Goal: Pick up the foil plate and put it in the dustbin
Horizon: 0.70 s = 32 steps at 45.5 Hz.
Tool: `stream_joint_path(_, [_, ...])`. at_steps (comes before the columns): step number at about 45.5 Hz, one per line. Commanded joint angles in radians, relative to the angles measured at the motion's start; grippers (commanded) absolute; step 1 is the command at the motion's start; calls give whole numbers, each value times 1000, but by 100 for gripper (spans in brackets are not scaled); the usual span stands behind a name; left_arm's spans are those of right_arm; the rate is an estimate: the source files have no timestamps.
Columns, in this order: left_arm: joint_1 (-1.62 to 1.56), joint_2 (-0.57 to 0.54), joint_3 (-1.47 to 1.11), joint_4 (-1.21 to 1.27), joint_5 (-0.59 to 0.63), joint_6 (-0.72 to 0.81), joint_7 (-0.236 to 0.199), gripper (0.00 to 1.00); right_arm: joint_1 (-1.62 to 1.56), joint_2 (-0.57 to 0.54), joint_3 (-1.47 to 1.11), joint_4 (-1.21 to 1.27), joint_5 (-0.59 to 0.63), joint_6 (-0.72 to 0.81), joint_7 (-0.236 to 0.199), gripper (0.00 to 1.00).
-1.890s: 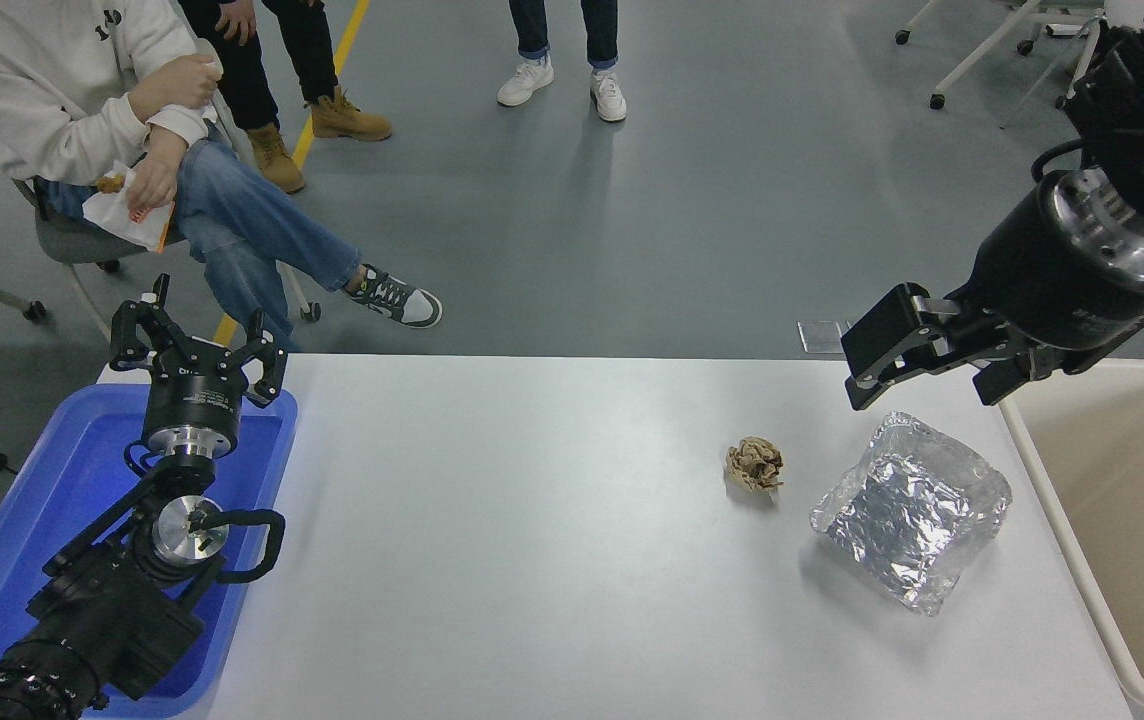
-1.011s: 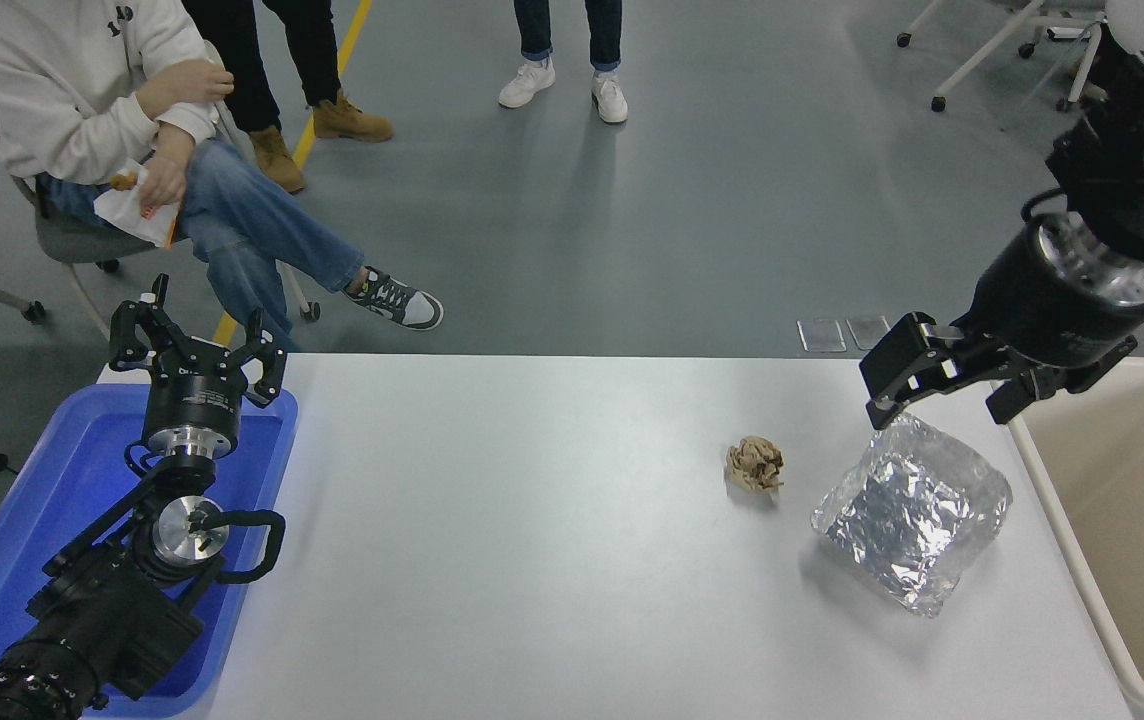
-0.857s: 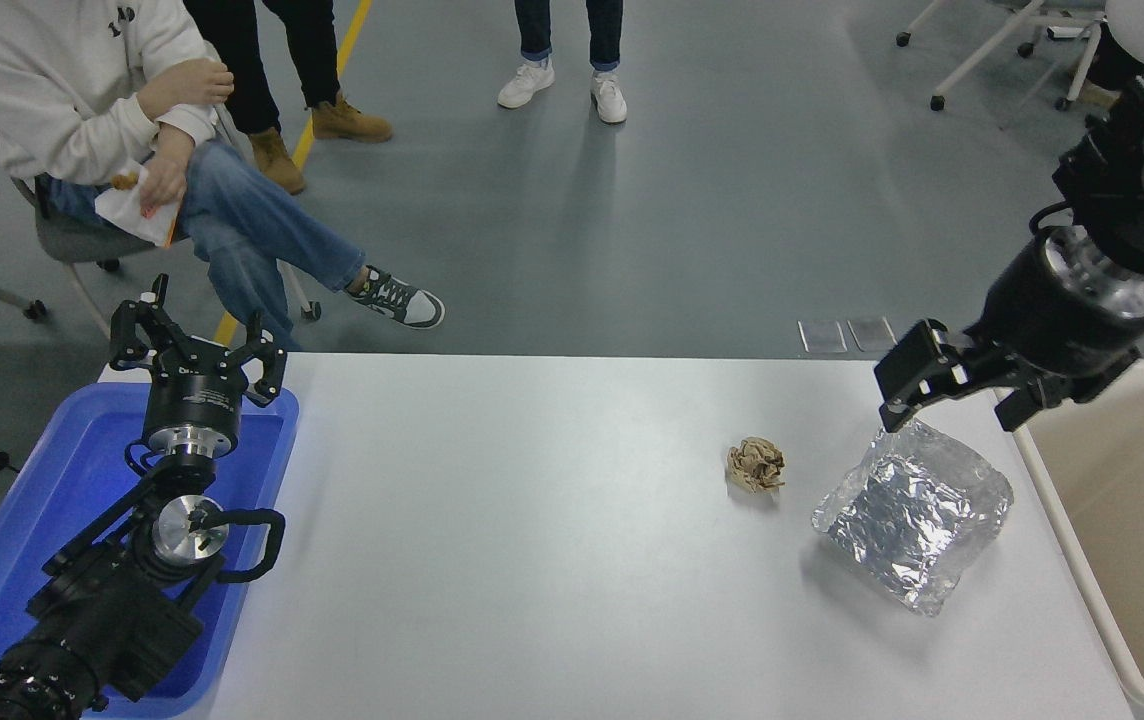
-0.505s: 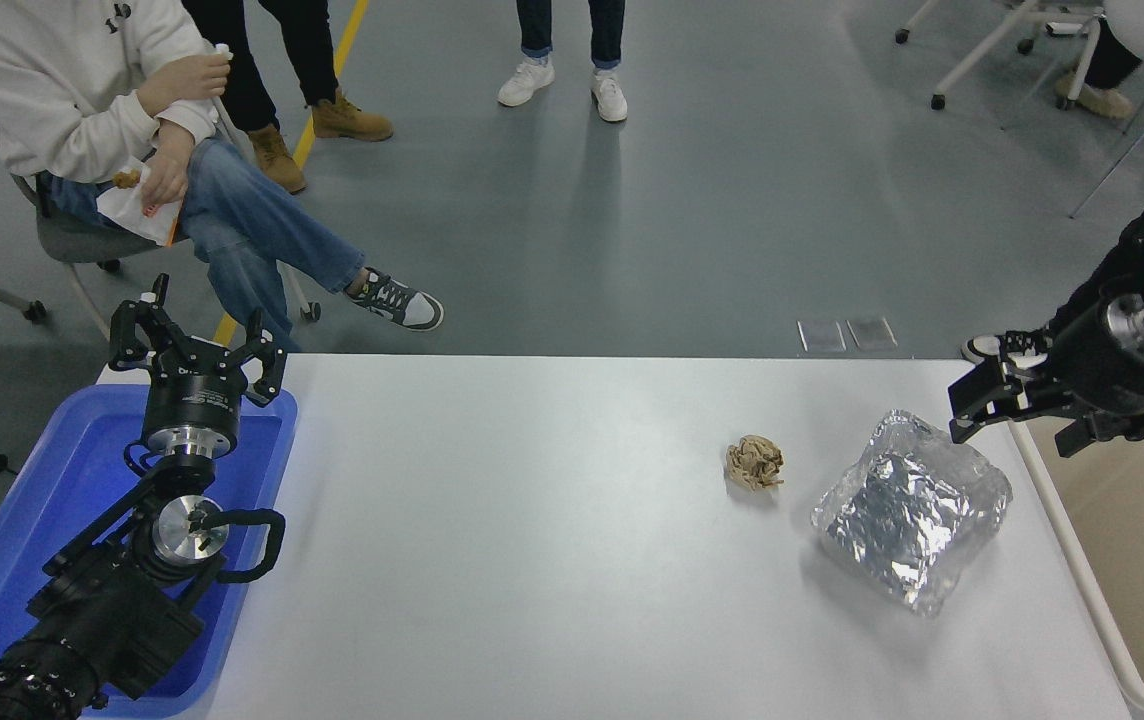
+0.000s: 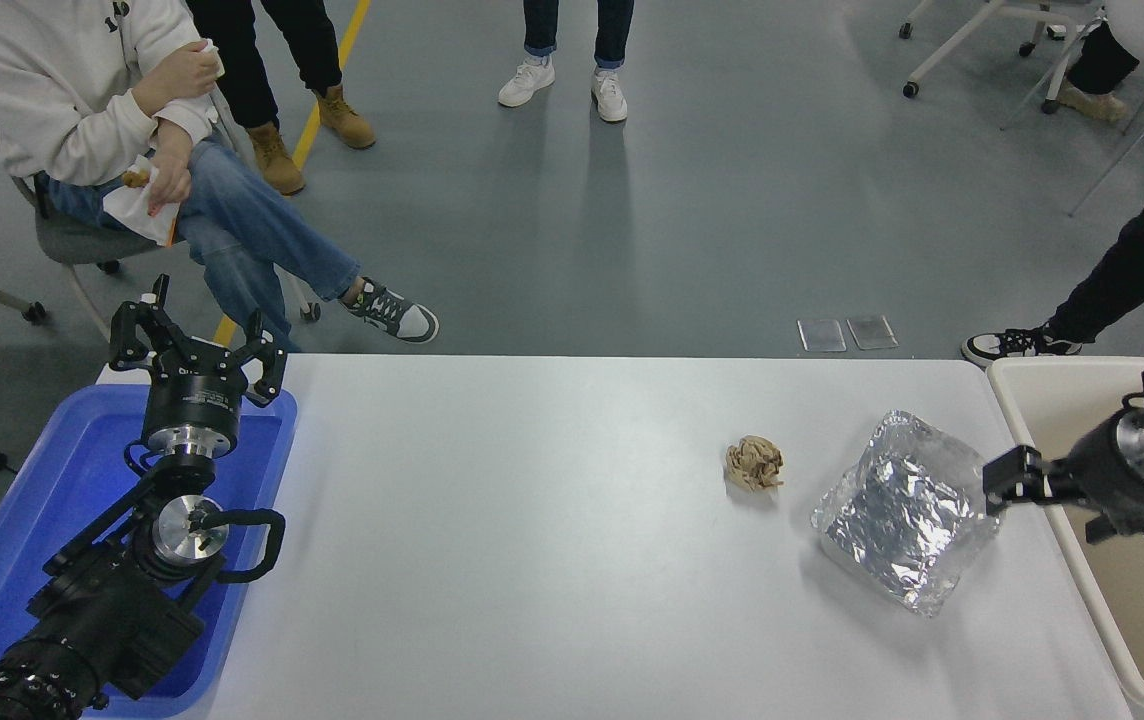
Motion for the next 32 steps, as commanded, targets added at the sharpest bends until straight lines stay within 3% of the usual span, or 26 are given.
stream_joint_path(1, [0,0,0,0,0,0,1,99,-162,27,141,-72,35,-78,-50,100])
stream_joint_path(6, [0,0,0,0,0,0,0,99,-180,70,155,-92,97,-104,-73,100])
stream_joint_path(27, [0,0,-1,0,0,0,0,99,-272,144,244,-196,102,-168,-92,100])
stream_joint_path(32, [0,0,0,0,0,0,0,99,-298,145,273,-202,102,-176,-92,94])
